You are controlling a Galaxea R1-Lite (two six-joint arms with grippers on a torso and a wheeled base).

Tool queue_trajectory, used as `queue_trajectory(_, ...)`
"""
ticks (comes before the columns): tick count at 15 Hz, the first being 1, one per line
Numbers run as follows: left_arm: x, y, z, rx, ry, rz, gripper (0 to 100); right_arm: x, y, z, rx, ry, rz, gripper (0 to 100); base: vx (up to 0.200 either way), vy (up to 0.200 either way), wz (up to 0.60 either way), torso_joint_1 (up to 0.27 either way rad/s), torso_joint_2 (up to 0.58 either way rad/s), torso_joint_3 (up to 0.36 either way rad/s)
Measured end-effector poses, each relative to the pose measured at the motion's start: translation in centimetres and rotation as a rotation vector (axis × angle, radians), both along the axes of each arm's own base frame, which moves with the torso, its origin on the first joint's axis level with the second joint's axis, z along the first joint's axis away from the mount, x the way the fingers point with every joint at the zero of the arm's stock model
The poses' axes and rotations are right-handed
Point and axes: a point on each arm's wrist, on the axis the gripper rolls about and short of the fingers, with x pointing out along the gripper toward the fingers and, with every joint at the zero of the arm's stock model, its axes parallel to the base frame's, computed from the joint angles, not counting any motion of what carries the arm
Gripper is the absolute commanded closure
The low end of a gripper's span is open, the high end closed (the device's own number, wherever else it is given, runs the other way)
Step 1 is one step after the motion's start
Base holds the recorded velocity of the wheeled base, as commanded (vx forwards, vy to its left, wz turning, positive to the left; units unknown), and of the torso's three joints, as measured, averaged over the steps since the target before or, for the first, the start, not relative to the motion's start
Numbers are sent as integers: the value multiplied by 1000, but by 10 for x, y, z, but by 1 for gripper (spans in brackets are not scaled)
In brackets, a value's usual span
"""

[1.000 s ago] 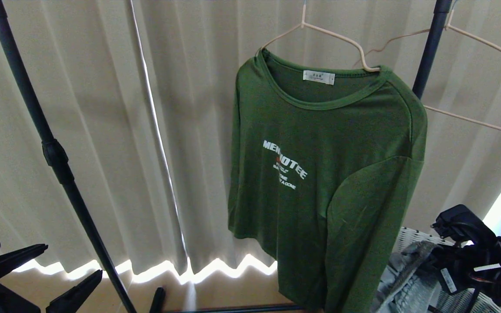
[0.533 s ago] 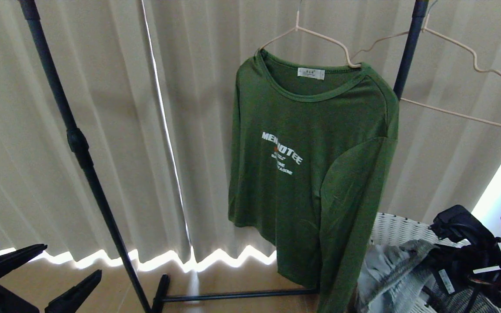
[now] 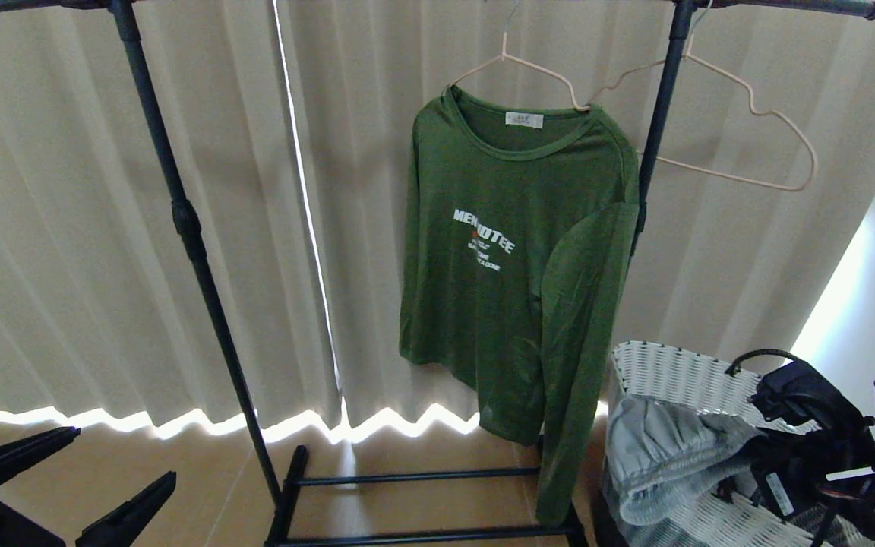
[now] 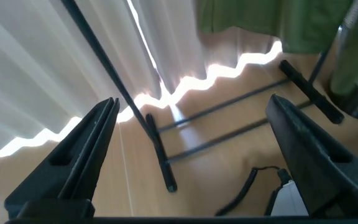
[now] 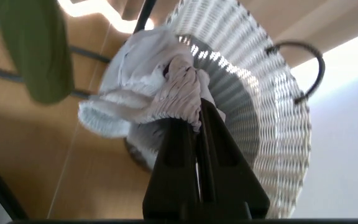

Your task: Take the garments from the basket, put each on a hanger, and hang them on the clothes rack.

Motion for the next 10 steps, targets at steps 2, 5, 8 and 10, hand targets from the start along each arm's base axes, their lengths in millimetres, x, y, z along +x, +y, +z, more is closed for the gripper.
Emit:
queue_trajectory(2, 0, 0, 0, 1, 1, 1, 0, -1, 1, -1, -1, 5, 5, 100, 0, 0, 0, 0, 0, 0)
queue_trajectory(5, -1, 1, -3, 7, 10, 6, 0, -1, 2, -1, -2, 6, 12, 100, 0, 0, 0, 0, 0, 0)
queue_trajectory(8, -1, 1, -4, 8, 14, 2, 0, 0, 5, -1, 0, 3, 30, 100, 0, 0, 0, 0, 0, 0)
queue_trajectory(10, 0, -1, -7, 32, 31, -23, 0, 6, 13, 8, 26, -35, 80, 100, 0, 0, 0, 0, 0, 0)
